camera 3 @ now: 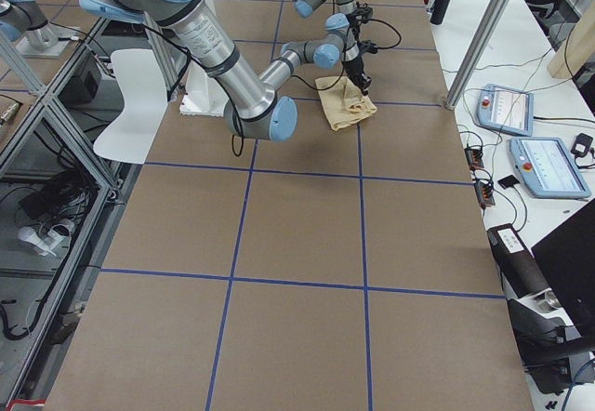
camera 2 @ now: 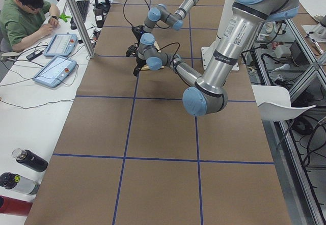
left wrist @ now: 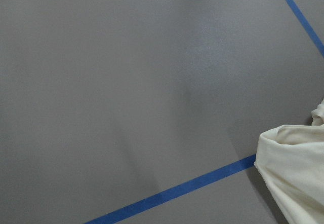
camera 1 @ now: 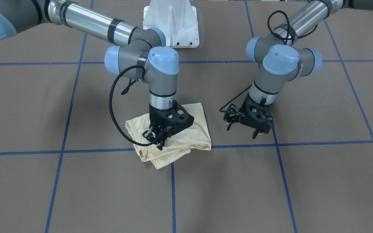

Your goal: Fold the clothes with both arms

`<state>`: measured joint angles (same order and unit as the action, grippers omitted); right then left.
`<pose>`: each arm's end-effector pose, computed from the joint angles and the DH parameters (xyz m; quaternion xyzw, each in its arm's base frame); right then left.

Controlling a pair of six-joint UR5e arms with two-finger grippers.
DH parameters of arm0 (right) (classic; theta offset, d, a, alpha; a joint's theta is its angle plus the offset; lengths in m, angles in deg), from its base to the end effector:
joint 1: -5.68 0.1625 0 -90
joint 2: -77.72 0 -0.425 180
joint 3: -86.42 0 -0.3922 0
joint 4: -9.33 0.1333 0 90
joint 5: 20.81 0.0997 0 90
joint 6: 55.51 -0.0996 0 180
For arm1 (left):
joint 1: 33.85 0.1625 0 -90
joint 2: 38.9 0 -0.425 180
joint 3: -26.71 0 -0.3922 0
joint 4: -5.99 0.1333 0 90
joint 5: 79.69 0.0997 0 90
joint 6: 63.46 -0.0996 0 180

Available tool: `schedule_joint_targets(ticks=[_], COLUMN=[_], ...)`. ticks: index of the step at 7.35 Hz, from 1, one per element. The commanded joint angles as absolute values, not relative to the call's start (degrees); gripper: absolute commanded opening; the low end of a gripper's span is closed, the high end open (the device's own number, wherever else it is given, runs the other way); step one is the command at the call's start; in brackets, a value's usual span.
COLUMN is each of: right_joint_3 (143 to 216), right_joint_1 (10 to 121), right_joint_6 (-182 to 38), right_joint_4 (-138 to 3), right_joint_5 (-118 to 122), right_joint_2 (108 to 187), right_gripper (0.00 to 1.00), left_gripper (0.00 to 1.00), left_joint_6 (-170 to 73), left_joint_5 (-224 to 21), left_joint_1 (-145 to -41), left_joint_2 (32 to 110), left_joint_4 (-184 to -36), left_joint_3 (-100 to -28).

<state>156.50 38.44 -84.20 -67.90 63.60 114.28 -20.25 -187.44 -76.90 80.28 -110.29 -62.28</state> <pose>-0.6029 -0.5580 0.1955 0.3178 -0.2348 -0.2079 0.8948 0.4326 -0.5449 0.3224 0.2220 0.4169 0.0992 0.8758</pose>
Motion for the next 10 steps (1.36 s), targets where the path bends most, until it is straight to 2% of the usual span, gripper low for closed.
schedule_joint_targets(ticks=[1,2,5,7,8,10], right_joint_3=[152.7,152.8,154.9,161.4,166.5,182.7], right_joint_1=[39.0,39.5,46.3,50.3,52.6,57.9], right_joint_6=[-84.2,-84.6,-101.5,-104.3,-103.9,-100.4], right_joint_4=[-64.1,-63.9,-63.7,-79.5,-83.7,-84.2], right_joint_5=[62.7,62.9,82.0,91.7,95.2,97.9], right_joint_2=[113.8,113.6,111.7,112.6,116.9,133.8], right_gripper=[0.52,0.99,1.00,1.00,1.00,1.00], left_gripper=[1.00,1.00,1.00,1.00,1.00,1.00], left_joint_6=[-20.0,-20.0,-20.0,-20.2,-21.1,-31.8], left_joint_5=[-188.3,-189.8,-189.9,-190.9,-192.7,-192.7], left_joint_1=[-76.9,-76.9,-76.9,-77.4,-78.7,-82.7], left_joint_2=[80.2,79.9,79.9,78.7,76.3,75.1], left_joint_4=[-110.3,-110.3,-110.0,-109.4,-108.1,-95.4], left_joint_3=[-62.8,-63.0,-63.6,-66.3,-68.8,-75.9])
